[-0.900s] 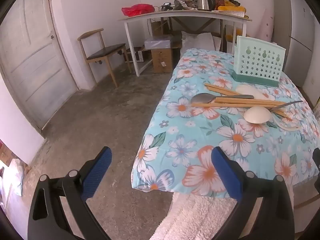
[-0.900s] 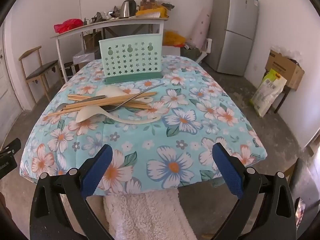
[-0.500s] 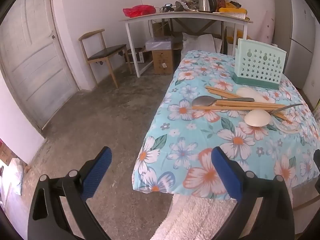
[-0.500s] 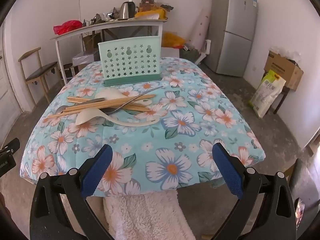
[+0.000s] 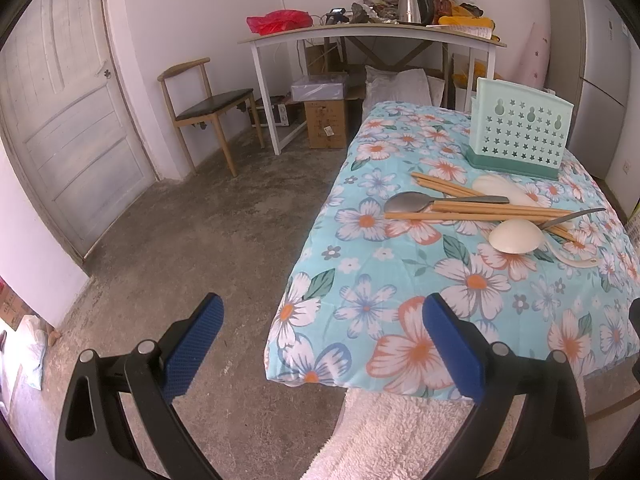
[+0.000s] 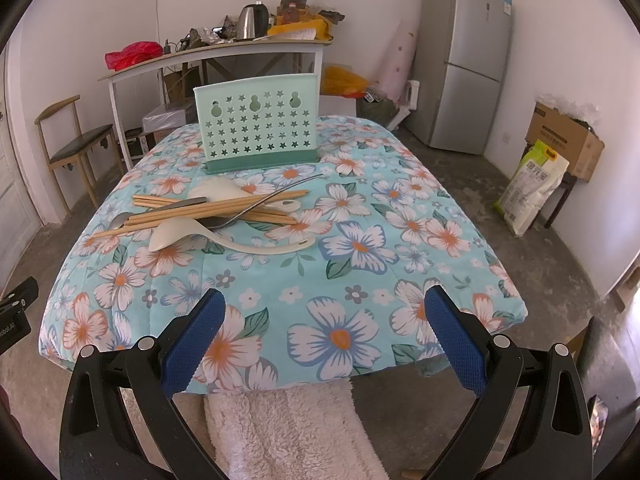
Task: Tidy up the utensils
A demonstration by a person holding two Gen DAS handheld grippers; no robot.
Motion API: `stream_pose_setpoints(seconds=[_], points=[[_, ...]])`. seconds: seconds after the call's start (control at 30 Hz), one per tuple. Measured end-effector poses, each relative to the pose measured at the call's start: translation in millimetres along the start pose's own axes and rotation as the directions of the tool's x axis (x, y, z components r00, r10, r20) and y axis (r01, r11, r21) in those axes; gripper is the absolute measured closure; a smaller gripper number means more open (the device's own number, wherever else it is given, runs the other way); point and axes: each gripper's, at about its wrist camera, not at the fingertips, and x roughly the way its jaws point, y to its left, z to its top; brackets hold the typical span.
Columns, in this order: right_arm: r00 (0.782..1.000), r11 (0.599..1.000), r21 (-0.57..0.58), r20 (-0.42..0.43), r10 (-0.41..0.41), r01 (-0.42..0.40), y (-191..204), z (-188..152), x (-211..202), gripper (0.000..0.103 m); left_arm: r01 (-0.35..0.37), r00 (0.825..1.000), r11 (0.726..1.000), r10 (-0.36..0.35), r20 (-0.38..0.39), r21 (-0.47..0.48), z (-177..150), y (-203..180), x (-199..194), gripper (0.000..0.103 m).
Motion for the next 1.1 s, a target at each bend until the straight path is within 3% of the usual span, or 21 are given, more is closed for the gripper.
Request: stream_pose_setpoints(seconds=[1.1], points=[[1.000,1.000,-0.005,-0.001,-0.006,0.006,2.4,-1.9,-0.1,0.008,0.004,1.000,1.000,-0.004,0.000,-0.003,1.5,1.4,-0.7,0.006]])
